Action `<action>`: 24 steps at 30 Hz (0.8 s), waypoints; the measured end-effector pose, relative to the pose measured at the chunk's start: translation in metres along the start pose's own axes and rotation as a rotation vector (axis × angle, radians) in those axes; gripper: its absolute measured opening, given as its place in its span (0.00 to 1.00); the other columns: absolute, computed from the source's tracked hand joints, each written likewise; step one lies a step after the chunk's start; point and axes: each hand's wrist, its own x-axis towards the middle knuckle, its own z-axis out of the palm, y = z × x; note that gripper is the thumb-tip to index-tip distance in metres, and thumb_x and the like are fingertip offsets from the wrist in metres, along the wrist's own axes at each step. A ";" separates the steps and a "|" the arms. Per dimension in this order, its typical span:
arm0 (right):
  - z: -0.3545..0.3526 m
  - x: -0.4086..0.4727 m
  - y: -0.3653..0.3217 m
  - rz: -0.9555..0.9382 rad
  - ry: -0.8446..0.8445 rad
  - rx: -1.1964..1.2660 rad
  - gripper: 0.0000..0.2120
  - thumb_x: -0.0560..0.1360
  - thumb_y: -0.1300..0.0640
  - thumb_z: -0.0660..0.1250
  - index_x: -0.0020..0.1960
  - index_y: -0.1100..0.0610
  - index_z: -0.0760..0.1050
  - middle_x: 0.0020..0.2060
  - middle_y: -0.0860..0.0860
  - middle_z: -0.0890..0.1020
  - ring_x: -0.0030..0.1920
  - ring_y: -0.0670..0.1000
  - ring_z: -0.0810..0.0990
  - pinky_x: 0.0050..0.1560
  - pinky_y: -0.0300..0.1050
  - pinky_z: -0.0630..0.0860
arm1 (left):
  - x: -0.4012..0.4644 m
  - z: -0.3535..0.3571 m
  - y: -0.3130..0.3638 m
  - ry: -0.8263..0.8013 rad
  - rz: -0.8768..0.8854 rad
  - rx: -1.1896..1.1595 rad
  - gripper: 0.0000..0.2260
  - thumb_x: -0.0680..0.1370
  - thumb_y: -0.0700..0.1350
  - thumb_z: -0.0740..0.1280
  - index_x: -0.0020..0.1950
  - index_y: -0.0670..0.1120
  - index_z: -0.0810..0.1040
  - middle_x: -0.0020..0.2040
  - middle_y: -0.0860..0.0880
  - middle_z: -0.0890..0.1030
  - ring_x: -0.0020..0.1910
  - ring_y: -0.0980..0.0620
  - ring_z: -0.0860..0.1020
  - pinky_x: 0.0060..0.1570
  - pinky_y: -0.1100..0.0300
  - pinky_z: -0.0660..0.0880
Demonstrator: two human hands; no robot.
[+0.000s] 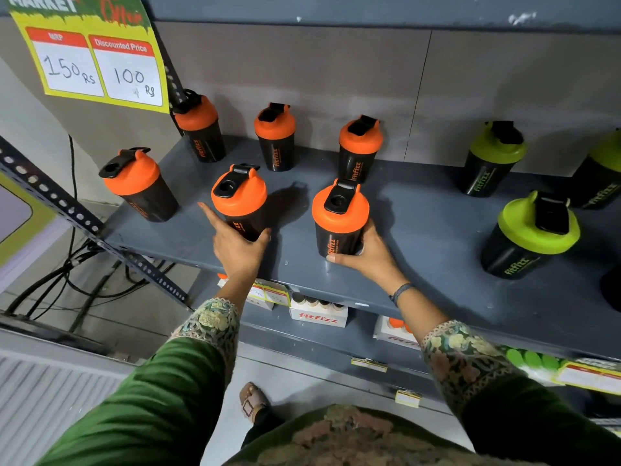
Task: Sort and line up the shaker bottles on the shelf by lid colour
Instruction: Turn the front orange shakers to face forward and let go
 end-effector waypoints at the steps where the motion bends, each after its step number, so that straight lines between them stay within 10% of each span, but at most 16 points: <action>1: 0.000 0.000 -0.001 -0.007 0.002 0.001 0.45 0.60 0.57 0.79 0.71 0.54 0.59 0.66 0.53 0.74 0.66 0.53 0.73 0.64 0.47 0.70 | 0.000 -0.001 0.000 -0.004 -0.004 -0.001 0.55 0.64 0.46 0.76 0.75 0.46 0.37 0.59 0.37 0.77 0.60 0.35 0.73 0.60 0.43 0.68; 12: -0.011 -0.037 0.008 -0.006 0.074 0.045 0.55 0.62 0.62 0.78 0.76 0.54 0.45 0.70 0.60 0.68 0.70 0.54 0.68 0.67 0.44 0.65 | -0.058 -0.020 -0.014 -0.006 0.123 -0.030 0.48 0.67 0.45 0.75 0.75 0.44 0.45 0.70 0.37 0.66 0.69 0.39 0.63 0.69 0.46 0.60; 24: -0.056 -0.122 0.024 0.032 0.448 0.073 0.35 0.70 0.63 0.71 0.73 0.56 0.60 0.63 0.61 0.73 0.61 0.52 0.73 0.65 0.47 0.69 | -0.175 -0.038 -0.012 -0.190 0.369 -0.021 0.38 0.72 0.44 0.70 0.75 0.43 0.50 0.67 0.38 0.70 0.65 0.39 0.68 0.65 0.44 0.66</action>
